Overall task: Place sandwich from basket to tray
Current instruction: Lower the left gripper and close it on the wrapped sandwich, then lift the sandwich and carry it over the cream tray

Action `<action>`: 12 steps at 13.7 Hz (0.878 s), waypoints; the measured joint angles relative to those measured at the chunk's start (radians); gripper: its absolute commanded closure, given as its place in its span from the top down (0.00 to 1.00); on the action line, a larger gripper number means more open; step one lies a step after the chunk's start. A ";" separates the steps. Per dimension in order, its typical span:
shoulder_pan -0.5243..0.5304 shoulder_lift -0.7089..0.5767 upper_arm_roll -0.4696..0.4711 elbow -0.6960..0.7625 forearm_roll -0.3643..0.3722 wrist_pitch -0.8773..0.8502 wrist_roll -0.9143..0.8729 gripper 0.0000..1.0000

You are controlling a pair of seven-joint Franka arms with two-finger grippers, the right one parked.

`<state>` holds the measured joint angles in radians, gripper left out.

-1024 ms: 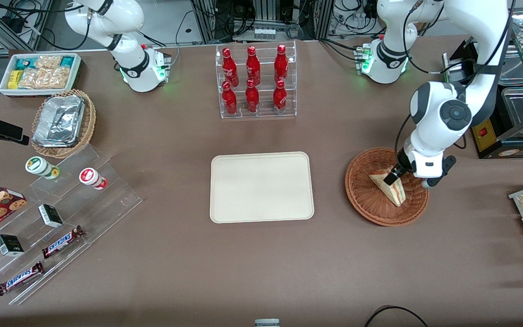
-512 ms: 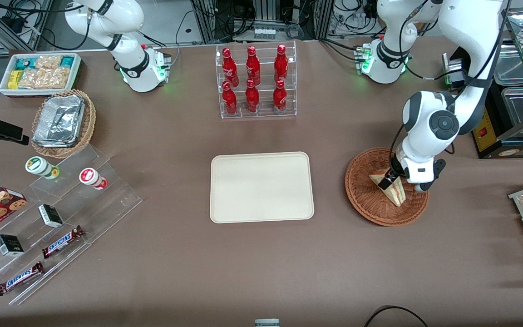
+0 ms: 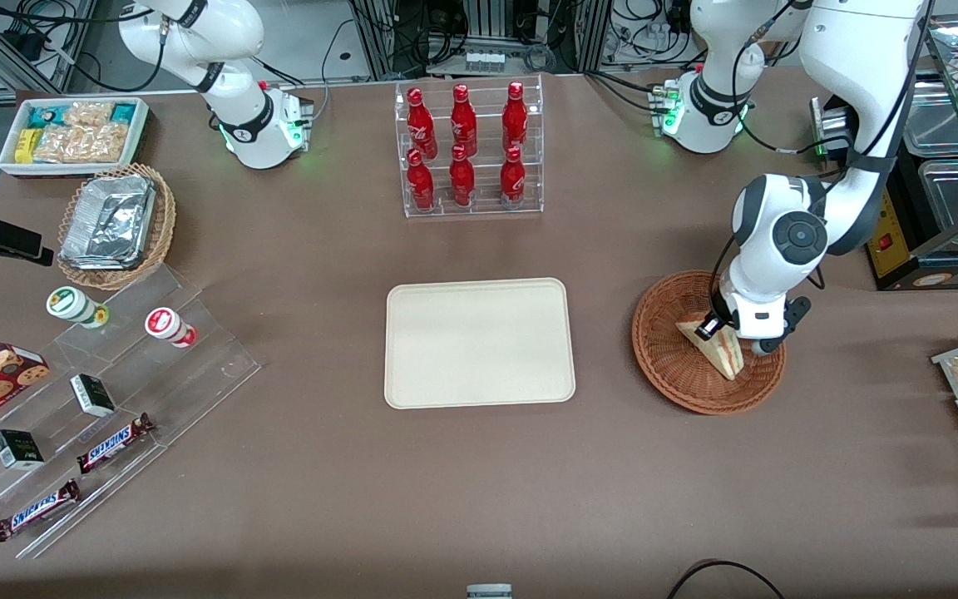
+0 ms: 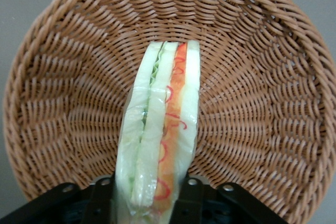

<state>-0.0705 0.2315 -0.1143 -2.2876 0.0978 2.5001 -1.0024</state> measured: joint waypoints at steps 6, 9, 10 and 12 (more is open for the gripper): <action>-0.011 -0.016 -0.029 0.228 0.003 -0.294 0.135 0.00; -0.045 0.020 -0.079 0.360 0.003 -0.409 0.174 0.00; -0.050 0.046 -0.111 0.395 0.003 -0.427 0.183 0.00; -0.060 0.107 -0.181 0.441 0.003 -0.425 0.189 0.00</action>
<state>-0.1302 0.3388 -0.2957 -1.8469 0.1007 2.0751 -0.8134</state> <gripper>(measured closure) 0.837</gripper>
